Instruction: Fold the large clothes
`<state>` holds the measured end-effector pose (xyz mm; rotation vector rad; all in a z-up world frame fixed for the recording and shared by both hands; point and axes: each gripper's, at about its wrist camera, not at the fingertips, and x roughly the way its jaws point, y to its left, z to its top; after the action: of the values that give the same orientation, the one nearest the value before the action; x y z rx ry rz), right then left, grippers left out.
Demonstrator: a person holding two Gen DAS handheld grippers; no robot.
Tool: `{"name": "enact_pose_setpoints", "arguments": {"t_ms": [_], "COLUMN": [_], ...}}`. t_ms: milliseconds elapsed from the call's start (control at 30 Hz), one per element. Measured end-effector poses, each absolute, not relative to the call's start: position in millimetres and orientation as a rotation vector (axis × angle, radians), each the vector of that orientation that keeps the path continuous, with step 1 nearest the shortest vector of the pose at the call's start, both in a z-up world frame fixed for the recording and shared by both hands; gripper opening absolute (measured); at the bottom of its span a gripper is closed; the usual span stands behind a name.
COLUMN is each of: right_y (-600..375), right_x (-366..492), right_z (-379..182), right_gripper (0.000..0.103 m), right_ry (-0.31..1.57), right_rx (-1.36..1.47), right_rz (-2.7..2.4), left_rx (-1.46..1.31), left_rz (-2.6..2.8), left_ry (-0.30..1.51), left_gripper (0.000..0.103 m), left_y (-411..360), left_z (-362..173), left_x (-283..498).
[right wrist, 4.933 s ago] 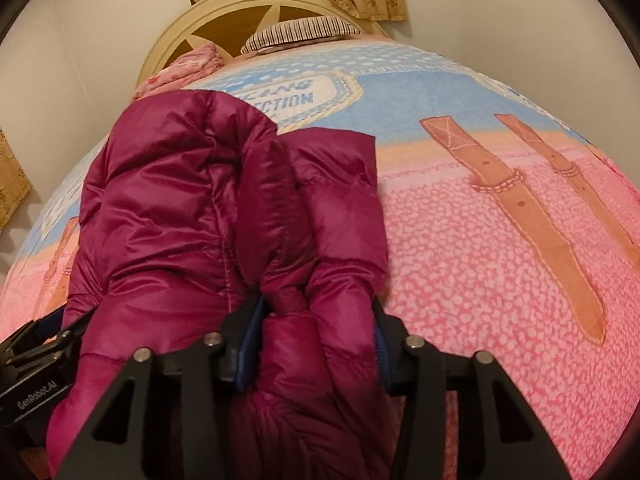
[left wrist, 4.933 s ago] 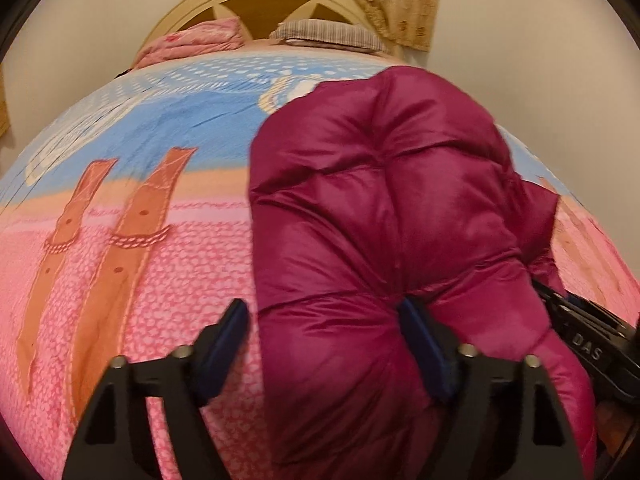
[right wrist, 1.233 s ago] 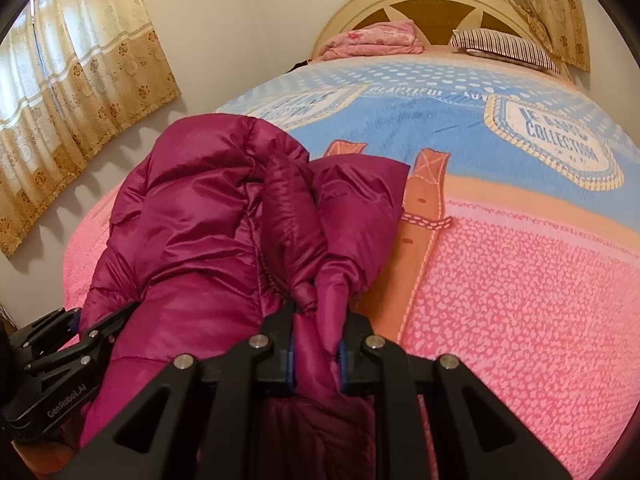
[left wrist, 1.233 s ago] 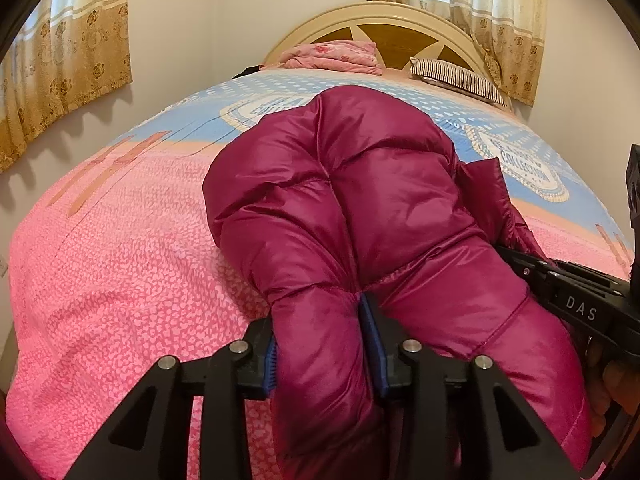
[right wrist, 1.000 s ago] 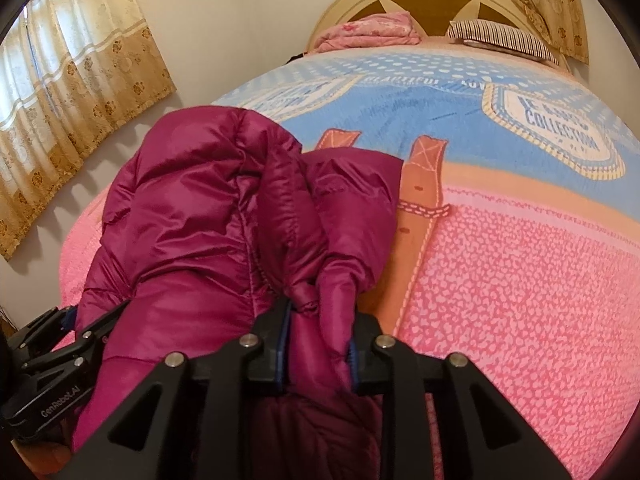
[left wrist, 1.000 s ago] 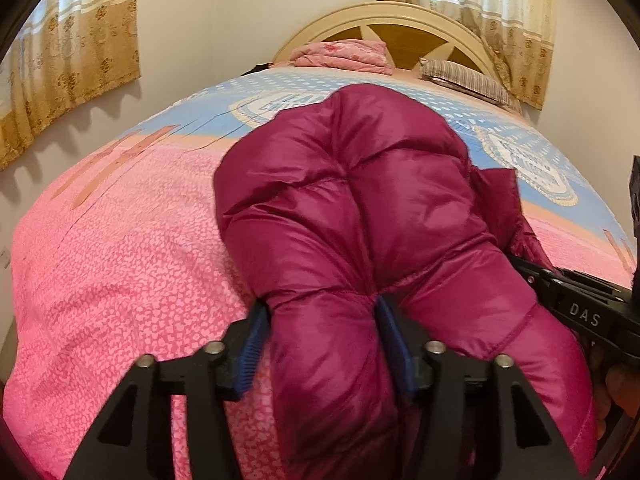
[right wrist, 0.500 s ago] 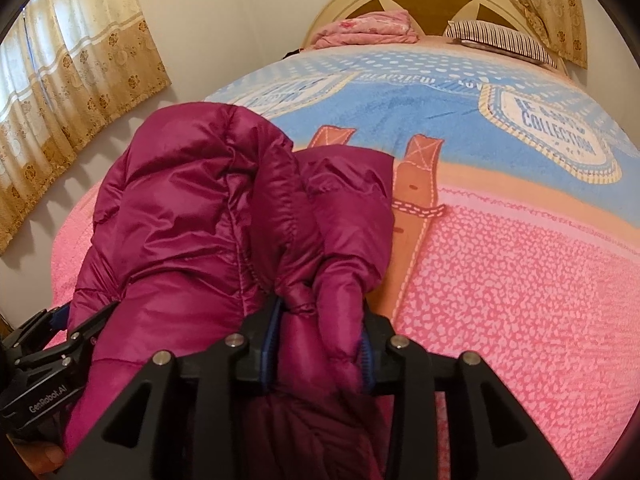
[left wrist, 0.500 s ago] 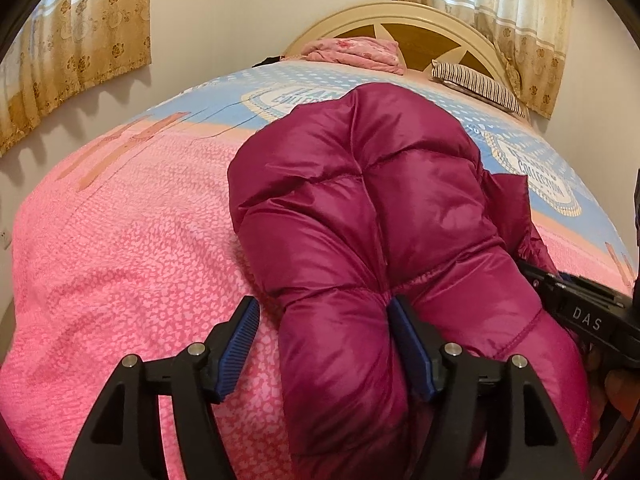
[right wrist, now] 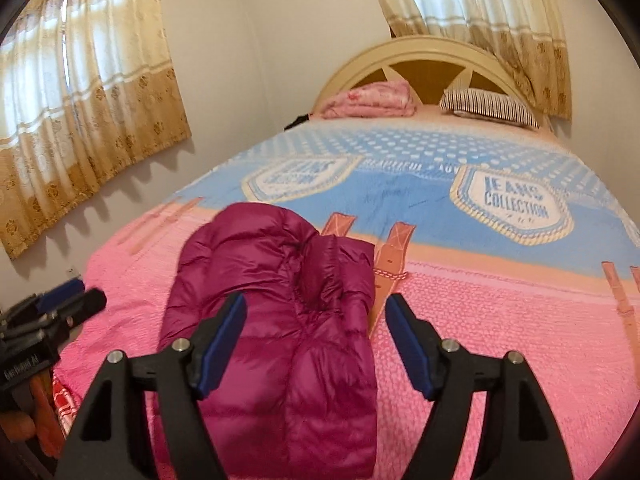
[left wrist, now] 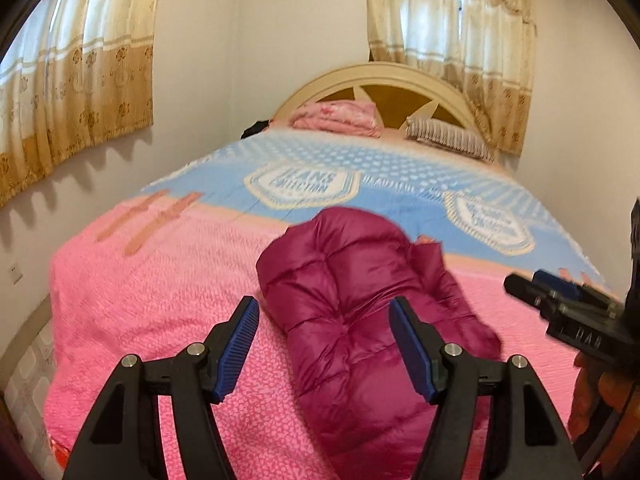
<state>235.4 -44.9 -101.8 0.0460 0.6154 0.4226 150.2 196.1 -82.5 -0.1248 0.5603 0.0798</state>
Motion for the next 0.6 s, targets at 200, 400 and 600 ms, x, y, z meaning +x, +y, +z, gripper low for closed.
{"name": "enact_pose_setpoints", "arguments": {"t_ms": [200,400,600], "right_y": [-42.7,-40.0,-38.7], "right_x": [217.6,213.2,210.9], "right_z": [-84.1,-75.2,-74.0], "right_gripper": [0.076,0.08,0.08], "right_ry": [0.573,0.539,0.536], "right_rx": [0.038,0.026,0.022], "right_rz": [0.43,0.433,0.434], "left_rx": [-0.116,-0.124,-0.127], "left_rz": [0.075,0.068,0.073], "left_ry": [0.518,0.498,0.493], "left_gripper": [0.069,0.069,0.069], "left_y": [194.5,192.5,195.8], "left_z": [-66.9,-60.6,-59.4], "left_x": [136.9,133.2,132.7]}}
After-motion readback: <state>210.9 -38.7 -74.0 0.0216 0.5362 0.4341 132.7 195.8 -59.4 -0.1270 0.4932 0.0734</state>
